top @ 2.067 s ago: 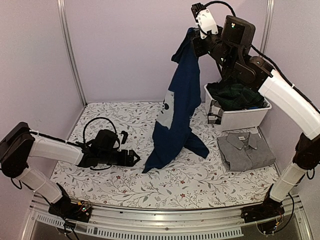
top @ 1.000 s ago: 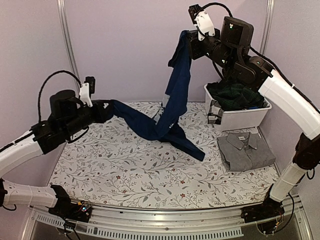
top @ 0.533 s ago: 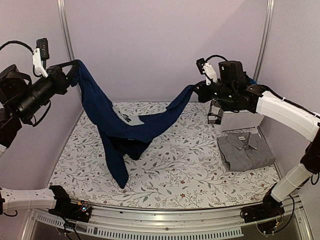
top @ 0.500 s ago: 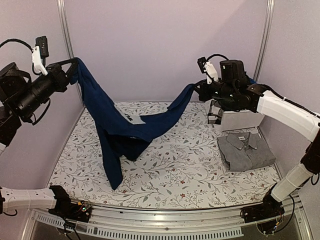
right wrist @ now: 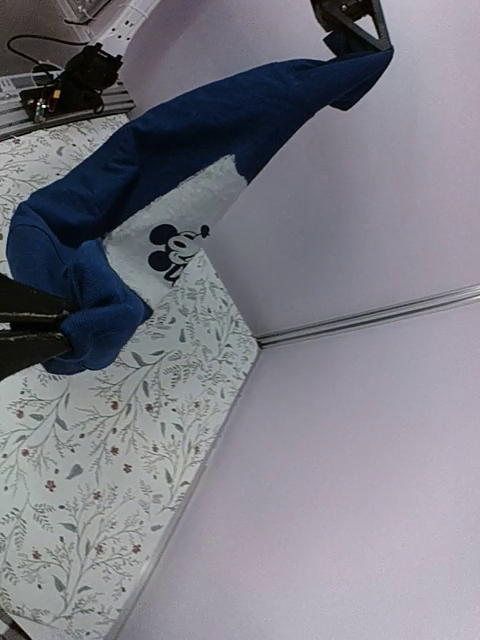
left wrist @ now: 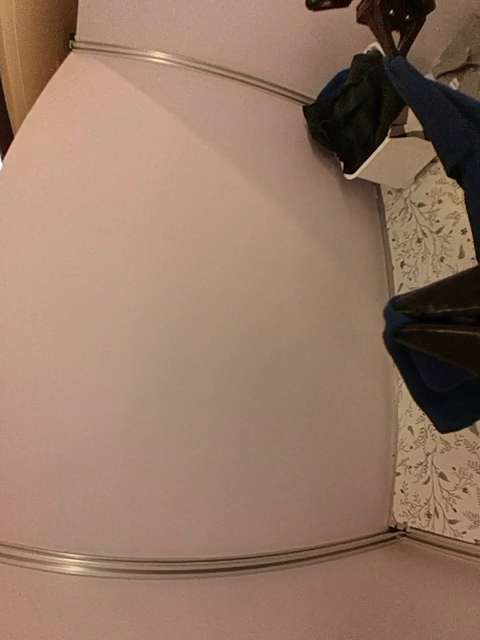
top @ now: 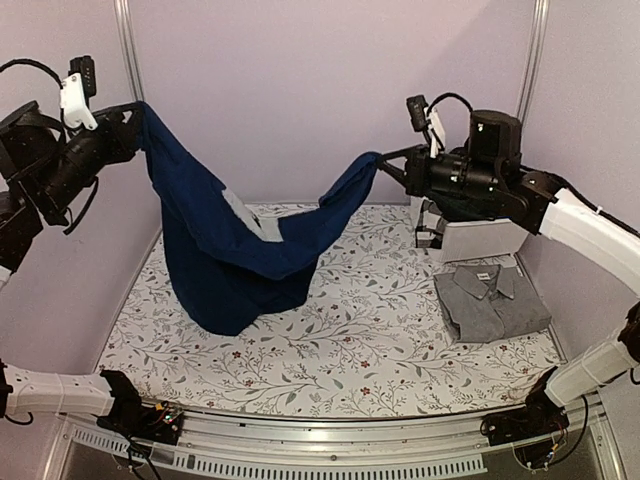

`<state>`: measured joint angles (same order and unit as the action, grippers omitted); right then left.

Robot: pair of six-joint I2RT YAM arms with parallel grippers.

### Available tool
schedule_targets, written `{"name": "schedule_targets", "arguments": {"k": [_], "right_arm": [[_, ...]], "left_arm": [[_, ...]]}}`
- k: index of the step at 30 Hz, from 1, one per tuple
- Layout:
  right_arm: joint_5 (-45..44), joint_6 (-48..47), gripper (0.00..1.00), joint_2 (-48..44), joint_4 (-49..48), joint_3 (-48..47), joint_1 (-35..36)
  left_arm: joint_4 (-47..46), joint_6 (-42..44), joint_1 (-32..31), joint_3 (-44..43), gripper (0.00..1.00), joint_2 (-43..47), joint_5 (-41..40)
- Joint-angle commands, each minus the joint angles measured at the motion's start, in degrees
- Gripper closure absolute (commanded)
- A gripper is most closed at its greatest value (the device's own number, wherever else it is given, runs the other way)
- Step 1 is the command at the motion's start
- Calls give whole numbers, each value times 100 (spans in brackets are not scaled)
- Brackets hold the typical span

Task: Fold and stack the mixed laundry pile
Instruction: Pass from the right arm to the left

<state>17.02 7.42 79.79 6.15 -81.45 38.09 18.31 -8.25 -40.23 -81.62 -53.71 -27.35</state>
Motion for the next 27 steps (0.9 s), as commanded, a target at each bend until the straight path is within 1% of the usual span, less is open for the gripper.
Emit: {"name": "schedule_targets", "arguments": {"k": [1,3,6,9,11,13,15,16,18,19,20,21,22,23,24,25,27], "right_arm": [[644,156,100,-312,476,1086,6],[714,173,100,-616,635,1329,6],[1223,211,100,-915,644,1724,6],[2135,380,100,-916,547,1948,43],[2496,430,100,-844,540,1995,171],[2372,404,100,-755,644,2078,220],[1652,310,100,-648,1044,2098,115],[1310,247,100,-573,1255,2109,-40],[932,283,100,-483,1541,2246,-542],[851,335,93,-449,1656,2315,-839],[773,358,76,-374,1815,2343,-1083],[689,342,54,-312,2007,2333,-1259],[567,291,40,-281,2100,2311,-1332],[469,255,31,-314,2143,2283,-1341],[476,188,24,-374,2137,2264,-1347],[466,165,20,-487,2102,2247,-1343],[486,148,18,-747,1966,2235,-1347]], "left_arm": [[191,-116,17,521,100,107,-17],[-81,-117,37,645,100,309,-158],[-464,-29,63,670,100,427,-335],[-697,136,67,507,100,269,-37],[-791,165,68,336,100,41,251],[-807,186,64,92,100,-278,704],[-633,185,48,-195,100,-677,1311],[-521,187,29,-305,100,-898,1574],[-259,198,-112,-513,100,-1456,2049],[-99,236,-244,-593,100,-1709,2227],[42,274,-429,-654,100,-1946,2267],[155,310,-611,-676,100,-2176,2262],[253,337,-822,-679,100,-2382,2240],[361,352,-1011,-672,100,-2604,2176],[429,317,-1166,-652,100,-2802,2106],[451,242,-1282,-600,100,-2964,2152],[437,71,-1451,-513,100,-3272,2375]]}}
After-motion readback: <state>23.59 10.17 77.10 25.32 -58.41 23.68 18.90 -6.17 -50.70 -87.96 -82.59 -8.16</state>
